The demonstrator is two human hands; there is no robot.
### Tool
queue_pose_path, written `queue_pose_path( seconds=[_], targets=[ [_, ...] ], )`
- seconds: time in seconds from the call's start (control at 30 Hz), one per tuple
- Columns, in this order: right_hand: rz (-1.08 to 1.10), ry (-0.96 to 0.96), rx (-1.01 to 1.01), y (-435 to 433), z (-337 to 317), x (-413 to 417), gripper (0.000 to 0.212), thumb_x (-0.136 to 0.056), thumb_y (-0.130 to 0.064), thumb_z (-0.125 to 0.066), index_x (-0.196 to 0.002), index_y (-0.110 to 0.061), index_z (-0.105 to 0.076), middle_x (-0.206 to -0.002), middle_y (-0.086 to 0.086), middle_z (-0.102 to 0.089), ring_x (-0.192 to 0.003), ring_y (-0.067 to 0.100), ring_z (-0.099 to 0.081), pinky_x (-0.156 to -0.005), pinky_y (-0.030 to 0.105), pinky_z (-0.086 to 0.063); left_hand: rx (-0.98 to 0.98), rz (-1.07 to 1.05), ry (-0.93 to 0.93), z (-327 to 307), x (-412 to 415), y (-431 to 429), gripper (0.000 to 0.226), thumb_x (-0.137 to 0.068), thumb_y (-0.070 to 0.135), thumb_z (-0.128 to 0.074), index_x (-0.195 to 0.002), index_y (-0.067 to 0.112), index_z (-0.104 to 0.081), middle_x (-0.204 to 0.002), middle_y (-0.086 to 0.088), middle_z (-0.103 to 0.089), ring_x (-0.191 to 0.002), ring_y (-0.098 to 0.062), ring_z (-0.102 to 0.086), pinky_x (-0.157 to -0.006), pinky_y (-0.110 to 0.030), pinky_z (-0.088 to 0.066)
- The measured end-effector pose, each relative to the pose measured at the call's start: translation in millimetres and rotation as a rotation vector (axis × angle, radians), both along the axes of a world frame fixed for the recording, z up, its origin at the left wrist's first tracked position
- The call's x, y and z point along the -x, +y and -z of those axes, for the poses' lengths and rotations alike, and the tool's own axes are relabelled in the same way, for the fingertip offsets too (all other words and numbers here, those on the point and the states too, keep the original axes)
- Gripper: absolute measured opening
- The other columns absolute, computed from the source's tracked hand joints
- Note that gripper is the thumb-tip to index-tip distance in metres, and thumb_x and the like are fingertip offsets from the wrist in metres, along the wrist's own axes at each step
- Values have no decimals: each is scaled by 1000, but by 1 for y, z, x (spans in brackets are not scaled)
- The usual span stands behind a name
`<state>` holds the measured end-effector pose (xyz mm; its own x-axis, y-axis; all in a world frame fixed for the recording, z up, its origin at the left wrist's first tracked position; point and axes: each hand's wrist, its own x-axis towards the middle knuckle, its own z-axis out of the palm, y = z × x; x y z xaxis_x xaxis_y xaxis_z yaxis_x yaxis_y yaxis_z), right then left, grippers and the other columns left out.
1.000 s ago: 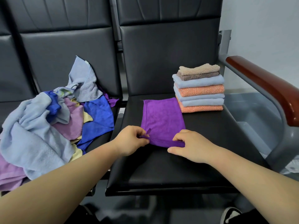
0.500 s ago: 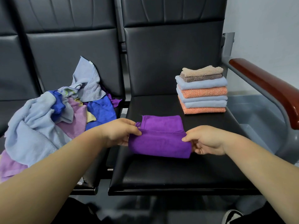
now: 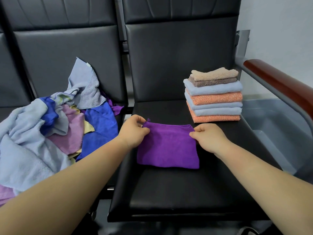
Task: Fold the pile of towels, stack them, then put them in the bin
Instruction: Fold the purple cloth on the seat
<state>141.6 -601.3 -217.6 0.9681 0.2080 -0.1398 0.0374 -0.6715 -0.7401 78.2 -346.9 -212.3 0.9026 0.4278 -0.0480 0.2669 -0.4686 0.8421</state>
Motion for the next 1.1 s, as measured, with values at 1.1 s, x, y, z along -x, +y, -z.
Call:
queue_pose_path(
  seconds=[1.1],
  targets=[
    [11,-87,-202,0,-32,-17,19,-105,-34,-55,-120,-23,-54,-110,-5,-63,-94,10,-61,-79,36,-55,27,-30,-131,-27,-25,-29,6,-100,26,-60,-96,21,-59,-93,2,-68,-87,-19,-65,-70,-33,-50]
  ],
)
